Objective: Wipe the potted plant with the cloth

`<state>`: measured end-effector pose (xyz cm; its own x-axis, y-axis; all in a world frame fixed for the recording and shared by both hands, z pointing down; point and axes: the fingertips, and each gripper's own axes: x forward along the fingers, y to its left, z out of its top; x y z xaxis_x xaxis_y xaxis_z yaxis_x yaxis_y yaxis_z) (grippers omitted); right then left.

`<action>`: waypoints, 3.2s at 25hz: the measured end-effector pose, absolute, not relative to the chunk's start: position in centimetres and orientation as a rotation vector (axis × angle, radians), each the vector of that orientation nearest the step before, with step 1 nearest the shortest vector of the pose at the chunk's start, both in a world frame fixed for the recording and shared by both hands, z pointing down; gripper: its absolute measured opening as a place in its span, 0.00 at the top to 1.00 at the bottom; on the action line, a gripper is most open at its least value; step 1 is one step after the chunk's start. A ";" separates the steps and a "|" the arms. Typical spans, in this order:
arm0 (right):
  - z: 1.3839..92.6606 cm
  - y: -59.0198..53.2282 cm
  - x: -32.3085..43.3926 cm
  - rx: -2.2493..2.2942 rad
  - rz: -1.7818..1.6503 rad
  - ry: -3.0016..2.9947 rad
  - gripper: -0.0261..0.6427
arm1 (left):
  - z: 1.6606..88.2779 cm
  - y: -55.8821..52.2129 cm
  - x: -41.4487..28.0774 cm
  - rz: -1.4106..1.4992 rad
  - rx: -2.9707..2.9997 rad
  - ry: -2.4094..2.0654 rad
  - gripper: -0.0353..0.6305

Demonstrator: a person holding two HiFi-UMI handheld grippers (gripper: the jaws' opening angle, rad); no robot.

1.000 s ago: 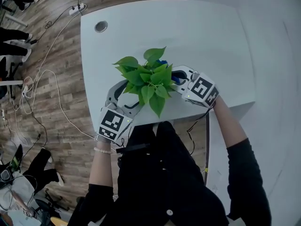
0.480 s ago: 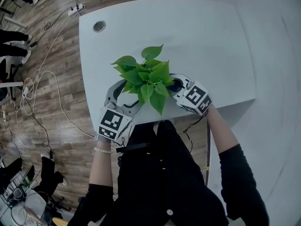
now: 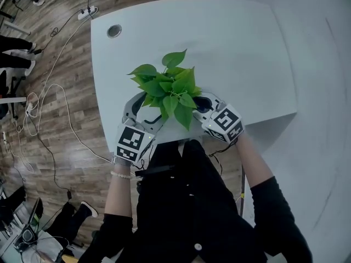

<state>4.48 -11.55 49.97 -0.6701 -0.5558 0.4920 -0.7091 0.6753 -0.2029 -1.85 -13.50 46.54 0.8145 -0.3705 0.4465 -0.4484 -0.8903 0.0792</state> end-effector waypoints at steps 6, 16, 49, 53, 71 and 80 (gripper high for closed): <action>48.2 -10.6 4.0 1.038 0.531 -2.526 0.84 | 46.7 -13.5 -1.9 0.647 2.807 -0.653 0.39; 48.6 -9.5 2.7 1.088 0.596 -2.449 0.83 | 46.5 -13.4 -1.8 0.664 2.804 -0.661 0.39; 51.3 -11.5 3.2 1.292 0.795 -2.261 0.83 | 46.4 -14.4 -3.7 0.646 2.842 -0.467 0.38; 51.4 -11.4 3.4 1.297 0.804 -2.261 0.83 | 46.7 -14.8 -3.3 0.730 2.913 -0.314 0.37; 51.7 -11.3 3.3 1.313 0.823 -2.264 0.83 | 46.8 -14.5 -1.8 0.745 3.022 -0.304 0.36; 51.8 -12.0 4.3 1.378 0.851 -2.244 0.83 | 47.0 -14.0 -1.4 0.746 2.896 -0.632 0.36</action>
<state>4.31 -11.97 51.82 -0.4523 -0.6673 0.5917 -0.8919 0.3386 -0.2999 -1.42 -14.02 47.04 0.7959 -0.3702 0.4789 -0.4116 -0.9112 -0.0204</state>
